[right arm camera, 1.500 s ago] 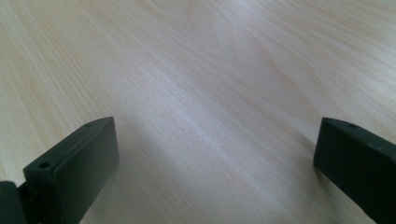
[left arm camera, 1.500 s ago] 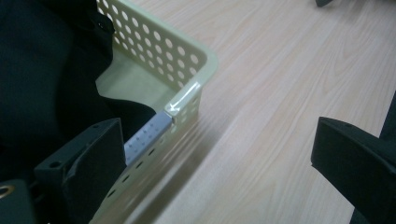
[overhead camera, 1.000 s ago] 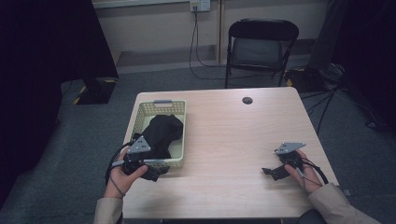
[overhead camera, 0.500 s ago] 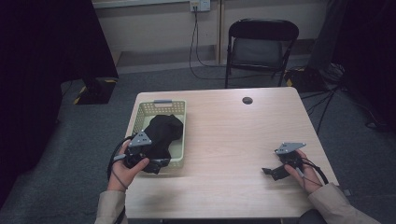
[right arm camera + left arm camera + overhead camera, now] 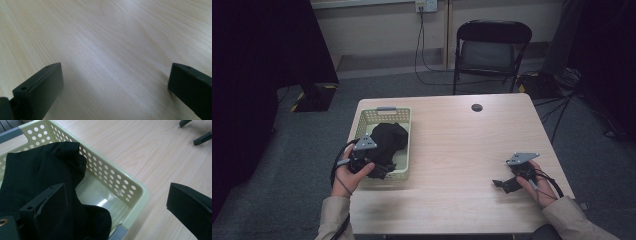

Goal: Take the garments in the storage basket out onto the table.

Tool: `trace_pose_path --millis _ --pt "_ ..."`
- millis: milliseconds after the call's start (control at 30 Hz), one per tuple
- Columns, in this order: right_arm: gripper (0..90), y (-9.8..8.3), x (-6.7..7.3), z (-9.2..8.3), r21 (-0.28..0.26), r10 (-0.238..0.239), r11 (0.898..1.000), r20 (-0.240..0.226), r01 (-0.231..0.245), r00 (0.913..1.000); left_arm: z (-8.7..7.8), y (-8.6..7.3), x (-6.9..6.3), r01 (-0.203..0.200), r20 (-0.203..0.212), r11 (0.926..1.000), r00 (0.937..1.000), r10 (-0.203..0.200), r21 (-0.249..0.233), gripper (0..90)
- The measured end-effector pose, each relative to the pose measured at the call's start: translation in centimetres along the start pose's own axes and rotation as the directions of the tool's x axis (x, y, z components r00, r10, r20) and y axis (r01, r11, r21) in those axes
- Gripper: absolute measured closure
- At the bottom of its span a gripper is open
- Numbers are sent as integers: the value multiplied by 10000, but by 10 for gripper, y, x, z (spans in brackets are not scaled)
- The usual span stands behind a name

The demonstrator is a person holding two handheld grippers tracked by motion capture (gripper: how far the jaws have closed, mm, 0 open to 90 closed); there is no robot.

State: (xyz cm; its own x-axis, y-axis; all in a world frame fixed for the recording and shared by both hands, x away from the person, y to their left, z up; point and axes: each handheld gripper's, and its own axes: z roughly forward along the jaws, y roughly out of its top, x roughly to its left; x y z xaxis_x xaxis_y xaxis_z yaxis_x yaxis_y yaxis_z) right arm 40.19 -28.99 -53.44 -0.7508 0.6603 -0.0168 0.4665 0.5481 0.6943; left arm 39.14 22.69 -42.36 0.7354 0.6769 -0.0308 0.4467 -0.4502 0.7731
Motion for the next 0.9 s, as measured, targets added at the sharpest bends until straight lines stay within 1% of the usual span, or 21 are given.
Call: trace_pose_path --millis 200,267,467,567,800,900 --pt "0 0 0 0 0 1 10000 0 -1 10000 3 3 5 56 -178 9999 9998 -58 -109 25" --pt "0 0 0 0 1 -1 10000 0 1 10000 5 4 8 89 -257 10000 9996 -90 -43 25" --pt "0 0 0 0 -1 -3 10000 -1 3 10000 9 7 11 116 -251 9999 9996 -116 0 22" --pt "0 0 0 0 1 0 10000 -2 0 10000 12 9 14 129 -352 9998 9993 -125 117 21" --pt "0 0 0 0 -1 -3 10000 0 3 10000 20 11 20 160 -472 9997 9988 -150 209 22" --pt "0 0 0 0 0 -2 10000 0 2 10000 23 13 23 231 -463 9996 9987 -224 142 22"
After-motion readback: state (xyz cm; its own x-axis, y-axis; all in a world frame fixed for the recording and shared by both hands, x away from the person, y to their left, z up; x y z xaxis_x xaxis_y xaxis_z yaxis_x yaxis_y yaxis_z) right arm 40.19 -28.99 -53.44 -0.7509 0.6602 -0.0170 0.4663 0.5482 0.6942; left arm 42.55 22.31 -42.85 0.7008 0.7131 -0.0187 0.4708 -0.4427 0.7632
